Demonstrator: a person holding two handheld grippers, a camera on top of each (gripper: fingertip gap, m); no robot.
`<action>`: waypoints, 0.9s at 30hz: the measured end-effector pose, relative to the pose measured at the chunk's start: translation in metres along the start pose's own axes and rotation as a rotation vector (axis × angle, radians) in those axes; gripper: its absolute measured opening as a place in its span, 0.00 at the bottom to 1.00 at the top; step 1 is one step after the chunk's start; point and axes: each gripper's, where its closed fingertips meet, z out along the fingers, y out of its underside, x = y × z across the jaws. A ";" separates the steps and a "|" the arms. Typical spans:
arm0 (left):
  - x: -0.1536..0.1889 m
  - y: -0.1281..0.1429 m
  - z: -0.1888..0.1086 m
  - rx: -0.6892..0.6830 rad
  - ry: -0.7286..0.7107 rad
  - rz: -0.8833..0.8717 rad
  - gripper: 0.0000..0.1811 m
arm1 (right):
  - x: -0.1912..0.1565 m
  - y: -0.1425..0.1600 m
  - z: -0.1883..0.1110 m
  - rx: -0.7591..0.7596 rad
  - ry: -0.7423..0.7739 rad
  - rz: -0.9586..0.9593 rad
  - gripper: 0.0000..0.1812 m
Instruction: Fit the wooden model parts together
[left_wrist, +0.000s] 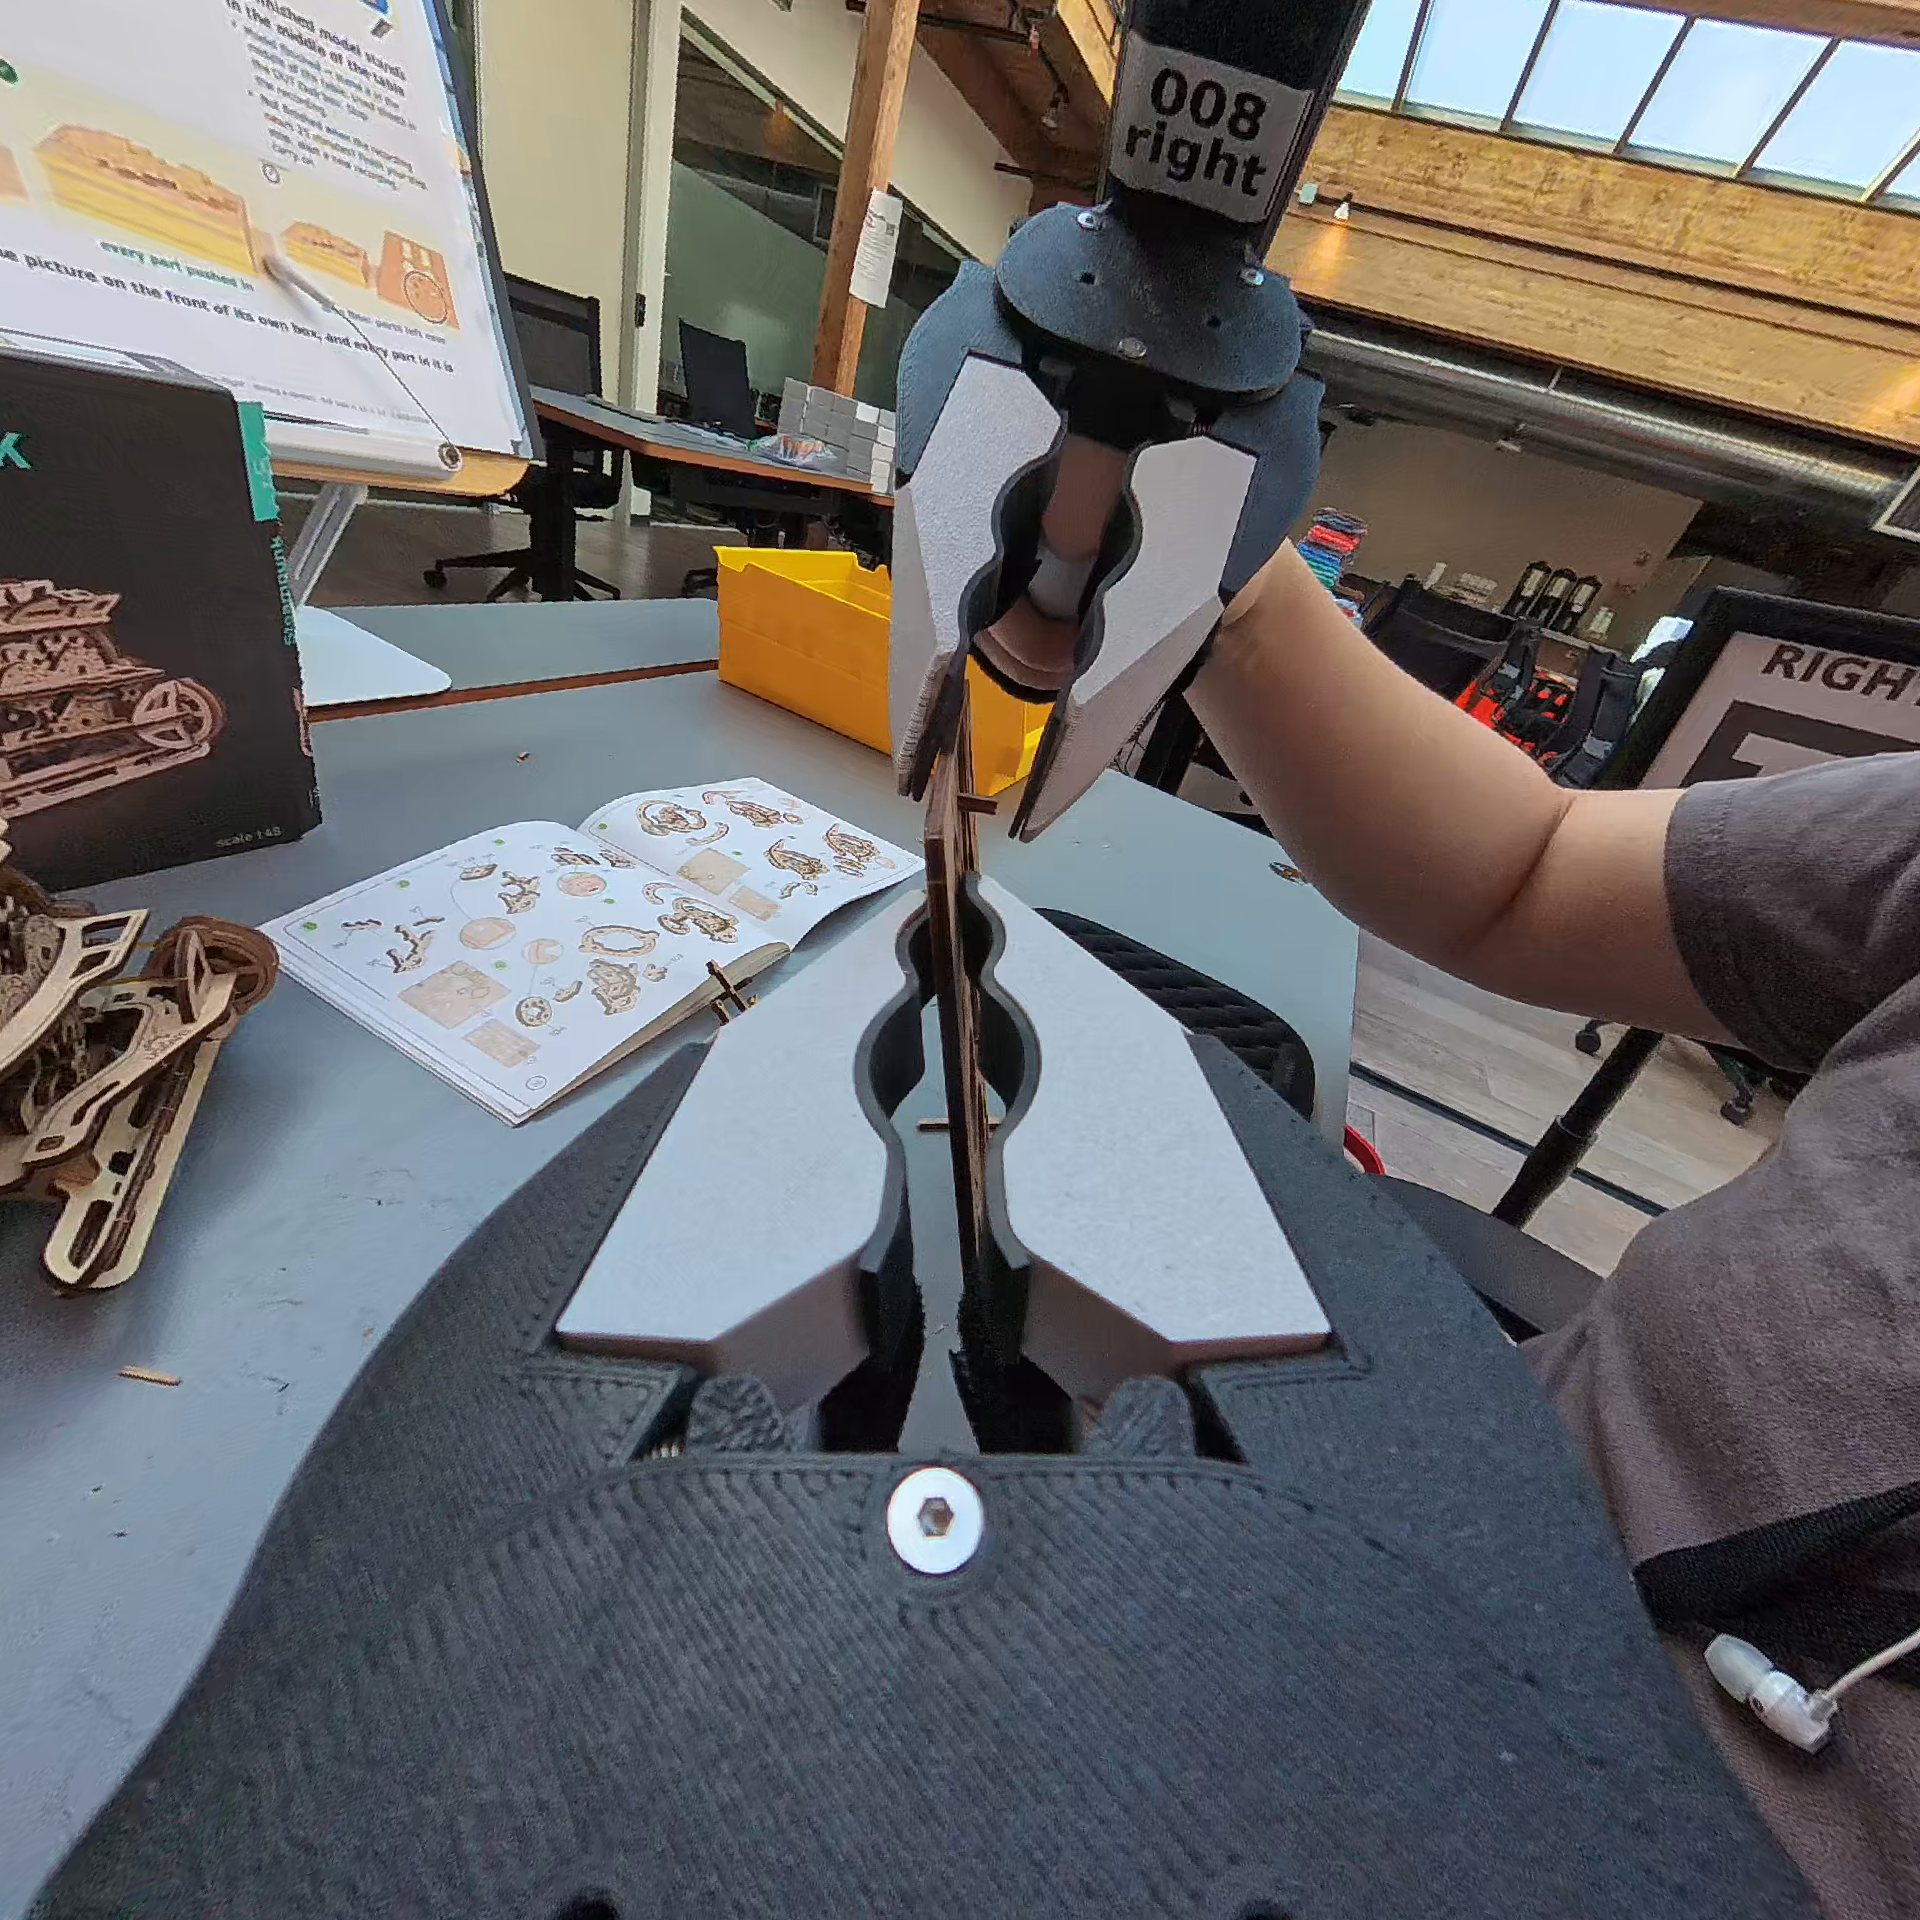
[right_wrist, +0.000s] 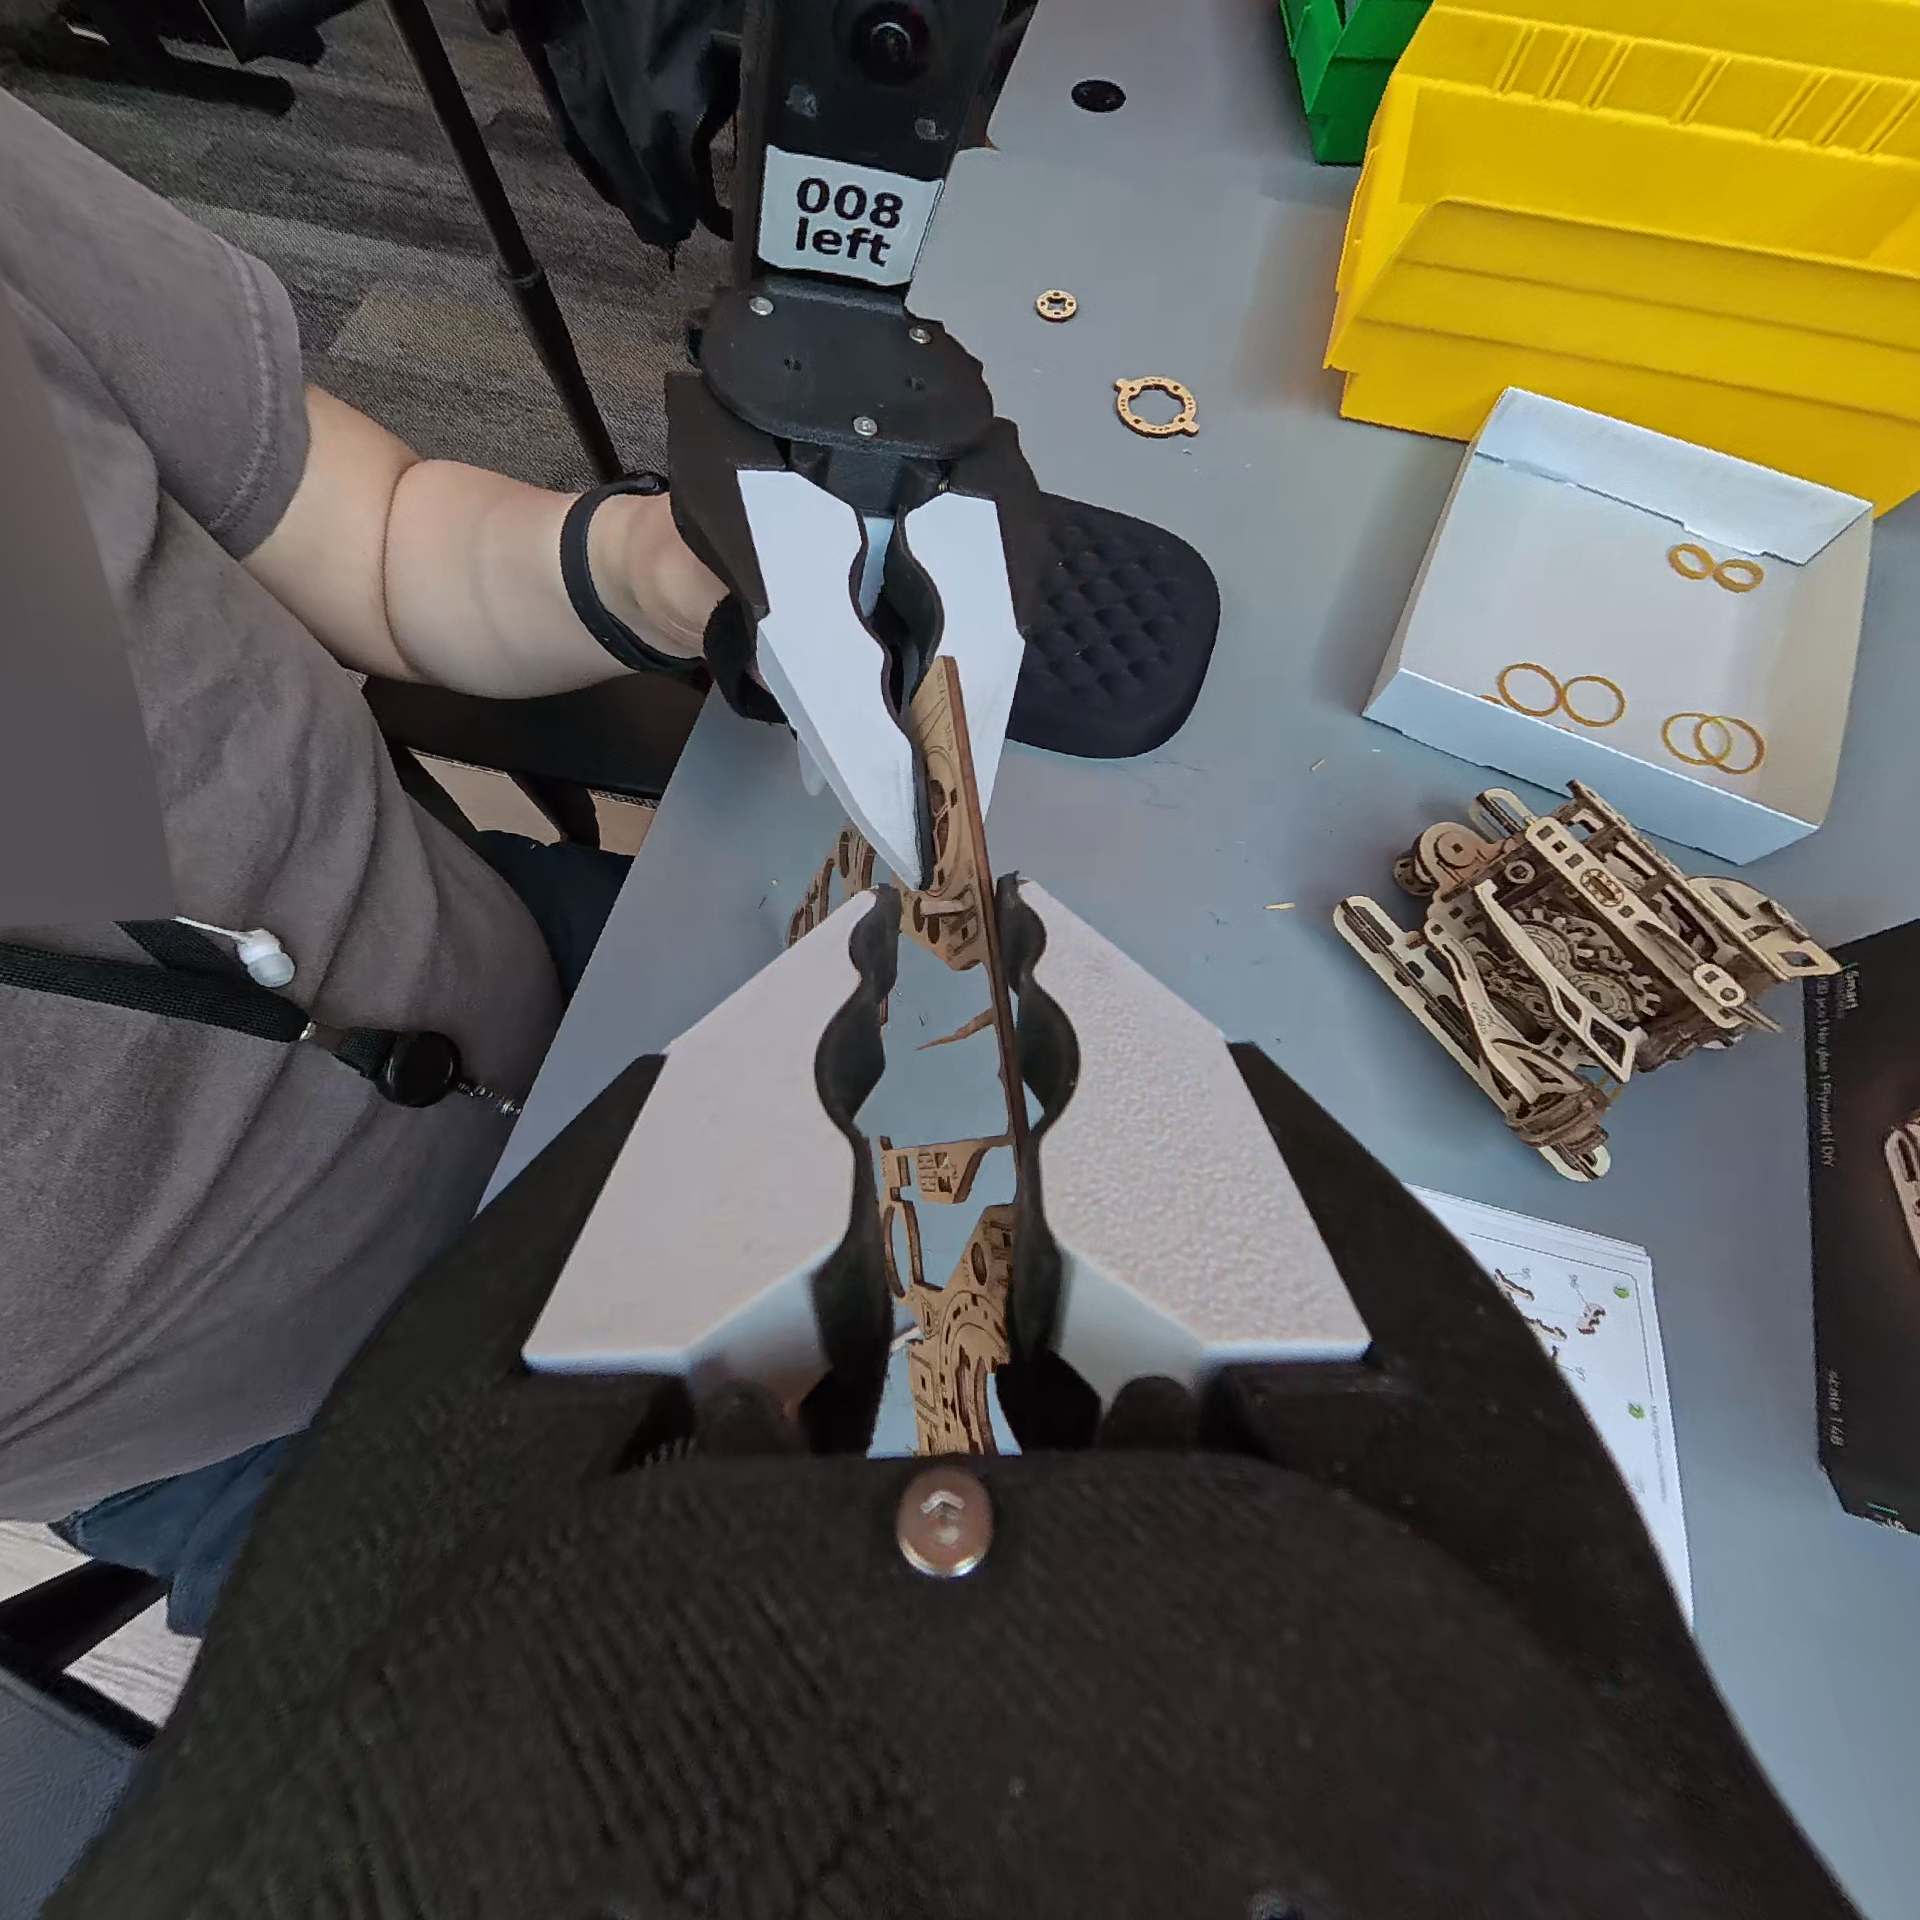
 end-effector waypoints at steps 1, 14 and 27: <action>0.000 0.000 0.000 0.000 -0.001 0.006 0.00 | 0.000 0.000 0.000 0.005 -0.005 0.003 0.10; 0.004 -0.001 0.003 -0.002 0.003 0.051 0.00 | -0.004 0.005 0.003 -0.052 -0.030 -0.020 0.10; 0.007 0.001 0.003 -0.004 0.003 0.063 0.00 | -0.008 0.003 0.002 -0.036 -0.046 -0.043 0.05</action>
